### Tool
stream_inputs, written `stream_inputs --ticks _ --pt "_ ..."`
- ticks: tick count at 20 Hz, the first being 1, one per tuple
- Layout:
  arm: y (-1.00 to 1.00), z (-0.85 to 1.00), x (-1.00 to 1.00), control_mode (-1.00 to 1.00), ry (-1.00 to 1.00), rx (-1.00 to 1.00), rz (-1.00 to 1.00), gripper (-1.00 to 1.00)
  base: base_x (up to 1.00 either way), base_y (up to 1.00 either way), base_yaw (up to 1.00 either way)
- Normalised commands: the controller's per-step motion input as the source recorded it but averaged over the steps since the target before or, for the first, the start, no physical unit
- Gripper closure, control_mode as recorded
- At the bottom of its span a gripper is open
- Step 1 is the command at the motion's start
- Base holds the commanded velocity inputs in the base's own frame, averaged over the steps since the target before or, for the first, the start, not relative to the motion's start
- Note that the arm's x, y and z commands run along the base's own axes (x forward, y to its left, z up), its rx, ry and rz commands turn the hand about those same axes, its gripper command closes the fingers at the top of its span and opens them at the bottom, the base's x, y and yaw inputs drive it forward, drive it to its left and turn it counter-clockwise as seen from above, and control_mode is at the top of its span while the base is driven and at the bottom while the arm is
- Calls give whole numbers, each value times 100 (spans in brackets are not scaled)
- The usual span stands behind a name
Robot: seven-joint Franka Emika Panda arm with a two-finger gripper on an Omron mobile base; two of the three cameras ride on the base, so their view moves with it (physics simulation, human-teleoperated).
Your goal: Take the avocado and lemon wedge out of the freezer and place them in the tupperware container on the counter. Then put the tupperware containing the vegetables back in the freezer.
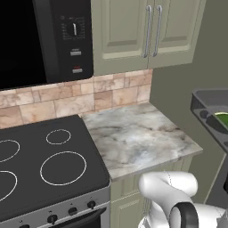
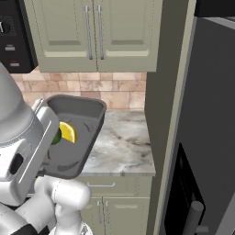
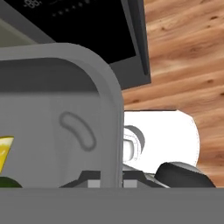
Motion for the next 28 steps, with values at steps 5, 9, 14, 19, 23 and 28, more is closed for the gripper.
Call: stream_inputs --ticks 5,9,14,19,23,28 --pt "1 0 -7 100 -3 0 0 100 -19 8 0" --pt "0 0 0 100 0 0 0 100 -69 52 -1" --pt "0 0 0 100 0 0 0 100 -33 86 -11" --pt "0 0 0 100 0 0 0 100 -9 85 -39" --pt "0 0 0 100 0 0 0 100 -35 46 -64" --pt "0 0 0 100 0 0 0 100 -53 8 -80"
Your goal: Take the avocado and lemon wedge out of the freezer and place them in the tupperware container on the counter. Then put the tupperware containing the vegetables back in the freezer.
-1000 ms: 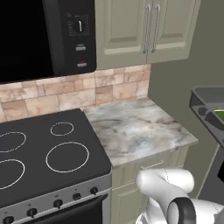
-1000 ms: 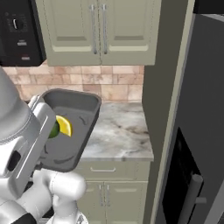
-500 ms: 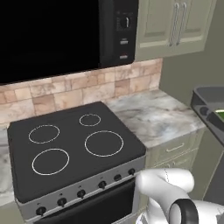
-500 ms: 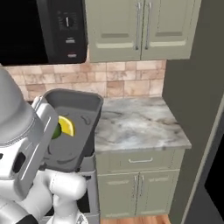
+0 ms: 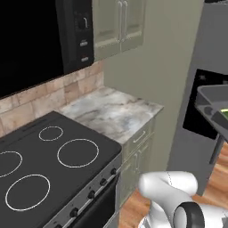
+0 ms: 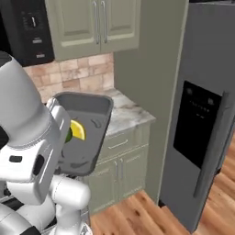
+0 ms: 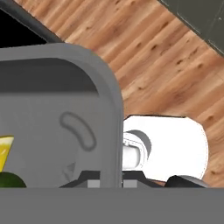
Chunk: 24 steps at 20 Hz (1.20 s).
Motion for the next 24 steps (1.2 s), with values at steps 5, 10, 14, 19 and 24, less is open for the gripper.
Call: stream_inputs --ticks 5,10,14,19,24 --pt "0 0 0 100 0 0 0 100 -52 0 -84" --pt "0 0 0 100 0 0 0 100 -31 0 -79" --pt "0 0 0 100 0 0 0 100 14 0 -65" --pt "0 0 0 100 0 0 0 100 71 -1 -38" --pt "0 0 0 100 0 0 0 100 100 -28 -3"
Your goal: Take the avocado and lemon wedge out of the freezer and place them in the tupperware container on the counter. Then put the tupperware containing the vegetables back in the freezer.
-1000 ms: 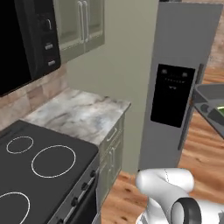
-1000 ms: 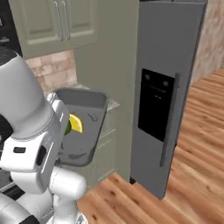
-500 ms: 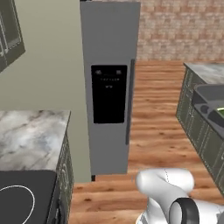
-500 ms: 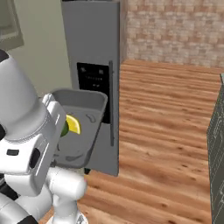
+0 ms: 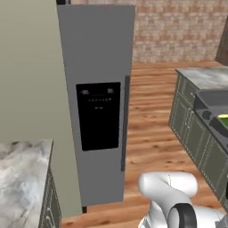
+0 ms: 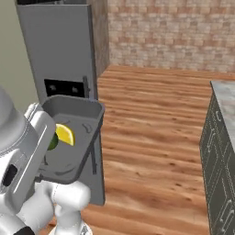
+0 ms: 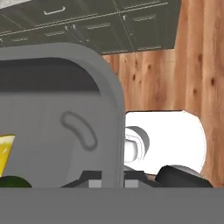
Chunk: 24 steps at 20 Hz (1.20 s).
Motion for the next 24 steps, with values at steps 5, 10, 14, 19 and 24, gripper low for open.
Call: stream_inputs --ticks 5,10,14,19,24 --pt "0 0 0 100 0 0 0 100 84 -57 3" --pt "0 0 0 100 0 0 0 100 5 -73 4" --pt "0 0 0 100 0 0 0 100 3 -62 3" --pt "0 0 0 100 0 0 0 100 39 -44 3" --pt "0 0 0 100 0 0 0 100 99 -30 7"
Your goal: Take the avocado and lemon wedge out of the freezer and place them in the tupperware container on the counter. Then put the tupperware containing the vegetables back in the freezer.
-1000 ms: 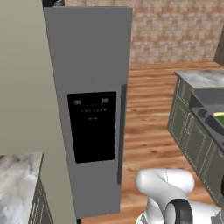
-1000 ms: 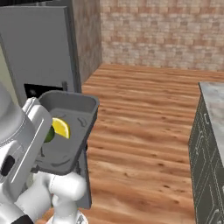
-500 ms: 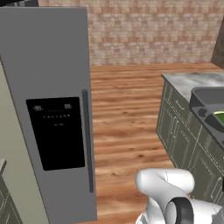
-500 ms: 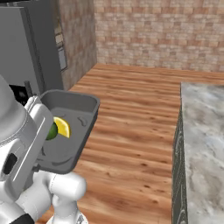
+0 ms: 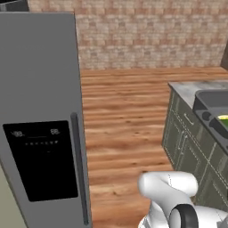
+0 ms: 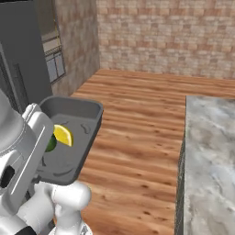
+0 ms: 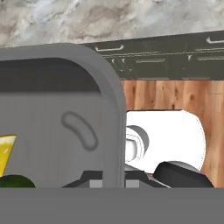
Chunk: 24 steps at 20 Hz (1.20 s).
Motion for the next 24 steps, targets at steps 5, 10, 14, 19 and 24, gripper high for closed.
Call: stream_inputs --ticks 5,10,14,19,24 --pt "0 0 0 100 0 0 0 100 100 -43 11" --pt "0 0 0 100 0 0 0 100 100 -41 16" --pt "0 0 0 100 0 0 0 100 100 -32 25" --pt "0 0 0 100 0 0 0 100 100 -26 39" --pt "0 0 0 100 0 0 0 100 77 -24 50"
